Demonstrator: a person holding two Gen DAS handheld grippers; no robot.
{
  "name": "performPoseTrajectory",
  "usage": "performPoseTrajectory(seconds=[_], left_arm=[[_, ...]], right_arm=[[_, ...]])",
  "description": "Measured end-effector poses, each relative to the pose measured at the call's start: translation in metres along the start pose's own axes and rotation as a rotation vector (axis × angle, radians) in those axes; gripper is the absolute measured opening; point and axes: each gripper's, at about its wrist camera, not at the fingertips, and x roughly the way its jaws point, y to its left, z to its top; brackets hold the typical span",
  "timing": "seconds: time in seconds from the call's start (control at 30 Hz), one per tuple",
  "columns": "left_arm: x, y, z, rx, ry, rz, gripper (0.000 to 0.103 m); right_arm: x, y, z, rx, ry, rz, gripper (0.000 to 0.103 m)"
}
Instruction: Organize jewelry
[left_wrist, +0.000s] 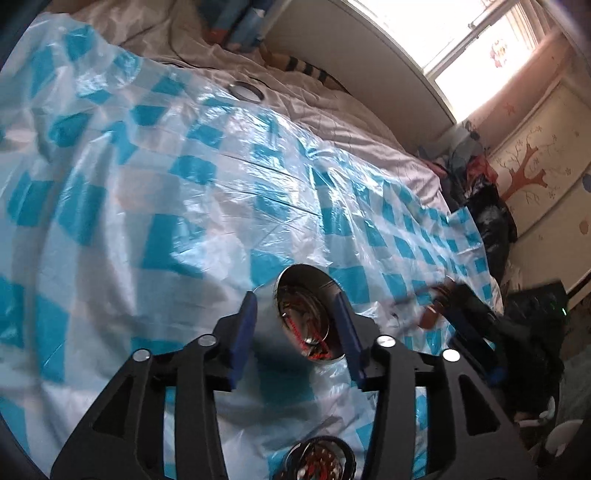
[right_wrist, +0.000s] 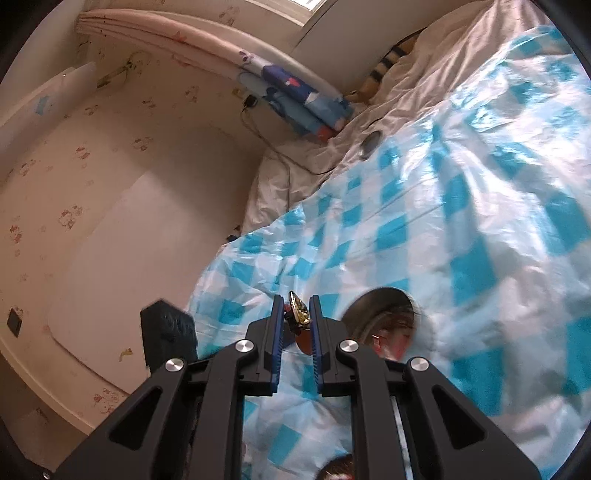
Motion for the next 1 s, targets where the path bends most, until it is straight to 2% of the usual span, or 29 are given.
performPoseTrajectory(seconds=[0.07,0.1,0.13,0.17,0.23,0.37,0.47,0.53,0.6,0.67,0.83,1.0], left_arm=[[-0.010,0.005,-0.010,-0.012,-0.011,0.012,0.053],[-0.014,0.006,-0.014,-0.016,-0.016,0.020,0.056],[-0.017,0.008,-0.021,-0.024,-0.024,0.034,0.063],[-0.019,0.011,-0.027,-0.031,-0.031,0.052,0.070],[-0.022,0.014,-0.040,-0.025,-0.045,0.103,0.077],[-0.017,0.010,-0.057,0.027,-0.061,0.239,0.085],[-0.015,-0.002,-0.061,0.100,-0.098,0.328,0.089],[-0.017,-0.010,-0.063,0.138,-0.126,0.364,0.092],[-0.021,-0.016,-0.065,0.160,-0.143,0.375,0.095],[-0.028,-0.021,-0.069,0.185,-0.156,0.390,0.095],[-0.043,-0.029,-0.084,0.270,-0.161,0.438,0.095],[-0.051,-0.024,-0.085,0.301,-0.164,0.473,0.095]], right_arm=[[0.018,-0.010,-0.001,0.002,0.042,-0.092,0.018],[0.028,-0.022,-0.003,0.006,0.070,-0.175,0.026],[0.028,-0.028,-0.005,0.008,0.065,-0.235,0.042],[0.022,-0.034,-0.007,0.010,0.041,-0.291,0.042],[0.007,-0.032,-0.010,-0.009,0.014,-0.324,0.044],[-0.024,-0.019,-0.025,-0.073,0.000,-0.399,0.055],[-0.047,-0.012,-0.052,-0.140,0.000,-0.483,0.066],[-0.056,-0.013,-0.069,-0.151,0.008,-0.537,0.069],[-0.056,-0.012,-0.073,-0.149,0.027,-0.538,0.070],[-0.055,-0.006,-0.077,-0.176,0.038,-0.536,0.079],[-0.053,0.021,-0.092,-0.299,0.039,-0.580,0.088],[-0.043,0.024,-0.099,-0.318,0.079,-0.580,0.088]])
